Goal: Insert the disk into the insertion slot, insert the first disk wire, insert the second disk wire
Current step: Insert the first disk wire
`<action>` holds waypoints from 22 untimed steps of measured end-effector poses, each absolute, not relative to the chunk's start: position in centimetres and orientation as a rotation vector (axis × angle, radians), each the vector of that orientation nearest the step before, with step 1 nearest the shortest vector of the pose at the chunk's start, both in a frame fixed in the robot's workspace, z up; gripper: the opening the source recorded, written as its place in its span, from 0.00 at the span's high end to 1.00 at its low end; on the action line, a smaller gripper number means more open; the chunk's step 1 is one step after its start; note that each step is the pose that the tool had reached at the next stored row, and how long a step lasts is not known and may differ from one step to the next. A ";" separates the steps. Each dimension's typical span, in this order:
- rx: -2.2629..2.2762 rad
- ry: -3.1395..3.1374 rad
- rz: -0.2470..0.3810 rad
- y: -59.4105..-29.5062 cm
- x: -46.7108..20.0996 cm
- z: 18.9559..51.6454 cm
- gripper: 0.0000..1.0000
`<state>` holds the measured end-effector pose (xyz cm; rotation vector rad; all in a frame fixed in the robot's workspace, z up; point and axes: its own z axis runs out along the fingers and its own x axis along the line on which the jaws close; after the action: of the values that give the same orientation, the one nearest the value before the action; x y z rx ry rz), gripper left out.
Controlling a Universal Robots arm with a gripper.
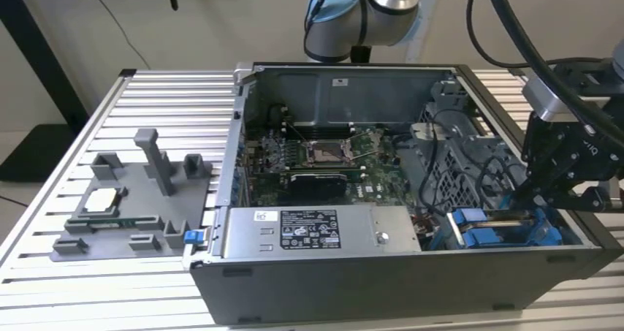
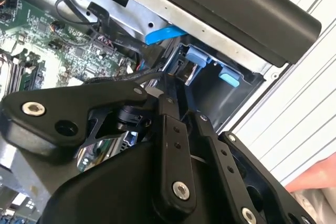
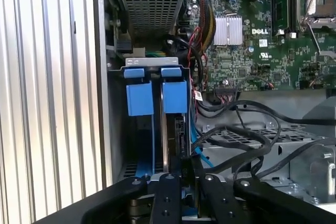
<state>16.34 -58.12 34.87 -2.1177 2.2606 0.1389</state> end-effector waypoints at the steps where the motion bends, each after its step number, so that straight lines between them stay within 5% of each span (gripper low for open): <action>1: -2.118 2.261 0.139 -58.1 16.3 34.8 1.00; 22: -2.115 2.258 0.145 -58.0 16.4 34.1 1.00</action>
<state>16.36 -58.05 34.08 -2.1151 2.2576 0.1449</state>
